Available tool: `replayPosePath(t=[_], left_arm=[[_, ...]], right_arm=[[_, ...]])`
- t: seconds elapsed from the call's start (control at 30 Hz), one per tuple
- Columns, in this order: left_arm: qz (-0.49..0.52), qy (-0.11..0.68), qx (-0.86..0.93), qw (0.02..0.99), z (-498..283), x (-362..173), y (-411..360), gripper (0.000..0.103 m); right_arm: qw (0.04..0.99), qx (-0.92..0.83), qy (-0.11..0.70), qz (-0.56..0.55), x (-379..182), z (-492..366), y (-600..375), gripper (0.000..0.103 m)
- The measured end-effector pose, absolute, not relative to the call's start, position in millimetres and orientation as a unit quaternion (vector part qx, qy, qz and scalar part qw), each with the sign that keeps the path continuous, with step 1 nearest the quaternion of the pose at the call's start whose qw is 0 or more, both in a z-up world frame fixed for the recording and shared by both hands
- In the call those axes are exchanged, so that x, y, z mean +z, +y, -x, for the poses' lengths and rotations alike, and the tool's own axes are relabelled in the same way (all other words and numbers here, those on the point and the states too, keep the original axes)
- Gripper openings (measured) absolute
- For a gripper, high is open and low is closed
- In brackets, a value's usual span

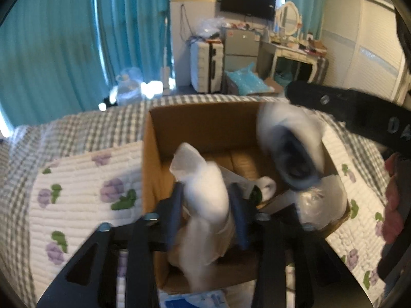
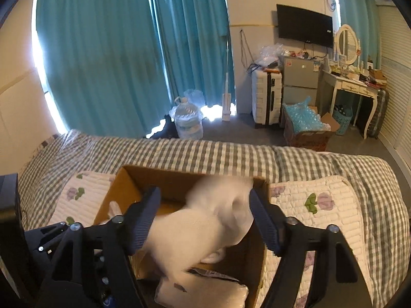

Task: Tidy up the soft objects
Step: 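Drop the glove into the box with the right gripper while the left drops the cloth in, then grasp the translucent plastic tube with the right gripper while the left grasps the blue tissue pack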

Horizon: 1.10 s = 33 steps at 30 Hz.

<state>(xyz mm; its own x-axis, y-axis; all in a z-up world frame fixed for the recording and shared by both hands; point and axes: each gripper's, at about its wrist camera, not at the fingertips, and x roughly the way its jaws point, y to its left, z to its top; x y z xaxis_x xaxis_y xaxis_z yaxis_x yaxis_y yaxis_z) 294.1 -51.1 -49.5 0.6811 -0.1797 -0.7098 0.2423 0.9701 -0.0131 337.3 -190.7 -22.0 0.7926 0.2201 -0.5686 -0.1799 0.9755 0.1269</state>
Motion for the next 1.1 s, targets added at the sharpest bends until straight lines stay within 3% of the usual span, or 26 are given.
replayPosePath(t=[0.03,0.4,0.47,0.5,0.73,0.8,1.1], left_arm=[[-0.044,0.374,-0.103,0.921,-290.7,-44.1,-50.2,0.073],[-0.047,0.295,-0.105,0.949,-225.3,42.6,-34.7,0.074],[-0.051,0.282,-0.103,0.952,-208.1,58.3,-32.7,0.077],[-0.052,0.278,-0.102,0.954,-201.1,65.7,-30.1,0.085],[-0.024,0.243,-0.099,0.965,-134.2,113.2,-6.5,0.086],[-0.025,0.238,-0.092,0.967,-120.3,118.4,-1.4,0.086],[-0.029,0.261,-0.068,0.963,-85.2,94.9,10.7,0.087]], right_arm=[[0.947,0.105,0.301,-0.033,-18.0,-335.1,-191.6,0.072],[0.965,0.083,0.246,-0.015,68.0,-255.5,-200.9,0.080],[0.969,0.080,0.235,-0.016,85.5,-237.3,-202.4,0.084],[0.970,0.080,0.228,-0.017,97.3,-223.4,-203.3,0.086],[0.975,0.072,0.208,0.014,146.7,-143.0,-200.2,0.096],[0.975,0.073,0.211,0.024,149.9,-123.3,-199.2,0.103],[0.962,0.088,0.255,0.047,99.0,-72.6,-199.5,0.103]])
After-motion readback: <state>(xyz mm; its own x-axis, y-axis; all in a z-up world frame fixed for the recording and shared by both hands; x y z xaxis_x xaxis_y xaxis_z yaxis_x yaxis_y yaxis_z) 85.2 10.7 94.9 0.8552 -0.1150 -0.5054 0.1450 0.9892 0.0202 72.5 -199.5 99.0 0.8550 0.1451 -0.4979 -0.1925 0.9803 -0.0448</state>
